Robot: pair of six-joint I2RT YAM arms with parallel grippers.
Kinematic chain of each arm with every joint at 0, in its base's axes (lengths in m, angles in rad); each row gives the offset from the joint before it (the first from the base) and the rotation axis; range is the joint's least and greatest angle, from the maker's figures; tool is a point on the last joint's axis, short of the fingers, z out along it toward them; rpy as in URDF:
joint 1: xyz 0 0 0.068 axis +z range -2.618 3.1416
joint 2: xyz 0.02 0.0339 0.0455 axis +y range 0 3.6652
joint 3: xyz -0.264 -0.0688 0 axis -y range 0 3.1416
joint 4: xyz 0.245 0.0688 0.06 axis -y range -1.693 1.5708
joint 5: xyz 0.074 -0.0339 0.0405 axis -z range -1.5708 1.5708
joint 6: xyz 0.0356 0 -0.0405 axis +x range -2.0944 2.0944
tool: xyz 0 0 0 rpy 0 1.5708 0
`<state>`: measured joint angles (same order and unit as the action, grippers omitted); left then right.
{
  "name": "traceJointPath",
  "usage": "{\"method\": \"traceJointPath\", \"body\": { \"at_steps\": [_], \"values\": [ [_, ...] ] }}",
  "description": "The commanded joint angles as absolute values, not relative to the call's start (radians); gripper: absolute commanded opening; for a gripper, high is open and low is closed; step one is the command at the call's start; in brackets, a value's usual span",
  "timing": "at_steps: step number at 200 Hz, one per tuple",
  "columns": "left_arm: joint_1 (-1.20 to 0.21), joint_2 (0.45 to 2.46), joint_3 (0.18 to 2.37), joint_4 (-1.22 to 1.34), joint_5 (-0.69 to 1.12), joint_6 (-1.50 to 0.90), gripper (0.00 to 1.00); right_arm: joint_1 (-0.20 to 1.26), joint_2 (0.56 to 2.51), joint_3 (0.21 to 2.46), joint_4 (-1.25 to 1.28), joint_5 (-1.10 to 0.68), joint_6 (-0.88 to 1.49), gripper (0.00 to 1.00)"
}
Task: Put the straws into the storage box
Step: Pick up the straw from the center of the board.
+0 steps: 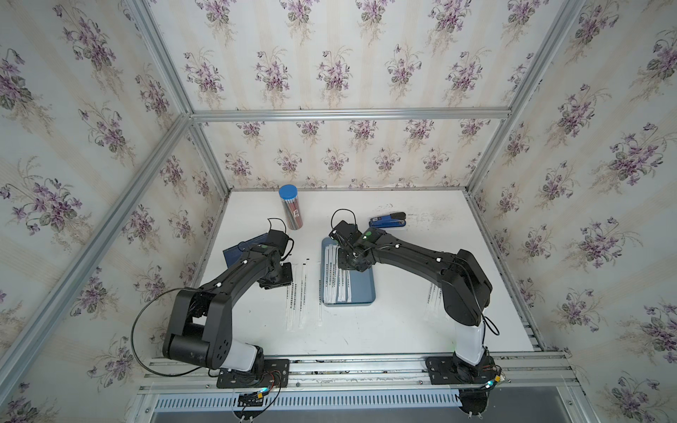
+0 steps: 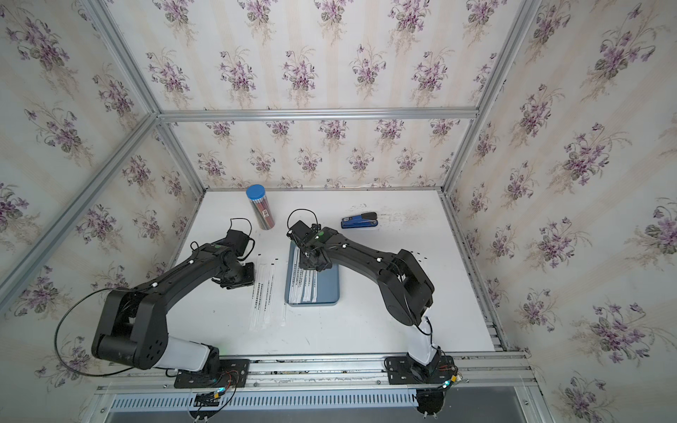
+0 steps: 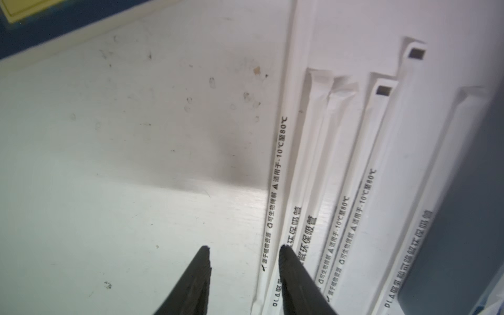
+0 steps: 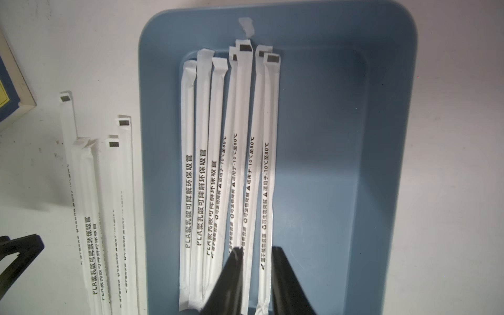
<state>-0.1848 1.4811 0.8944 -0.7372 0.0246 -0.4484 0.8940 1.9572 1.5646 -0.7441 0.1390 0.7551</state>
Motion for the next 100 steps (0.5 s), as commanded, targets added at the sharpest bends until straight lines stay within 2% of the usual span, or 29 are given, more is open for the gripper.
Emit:
{"method": "traceJointPath", "body": {
  "at_steps": [1, 52, 100],
  "values": [
    [-0.181, 1.495, 0.911, -0.736, -0.003, -0.44, 0.43, 0.895, 1.95, 1.553, -0.728, 0.139, 0.741, 0.24],
    [-0.181, 1.571, 0.944, -0.715, 0.0, -0.396, 0.37, 0.895, 1.933, 1.521, -0.721, 0.152, 0.735, 0.23],
    [-0.181, 1.618, 0.955, -0.686, 0.028, -0.396, 0.39, 0.894, 1.931, 1.521, -0.713, 0.15, 0.729, 0.23]
  ]
}}
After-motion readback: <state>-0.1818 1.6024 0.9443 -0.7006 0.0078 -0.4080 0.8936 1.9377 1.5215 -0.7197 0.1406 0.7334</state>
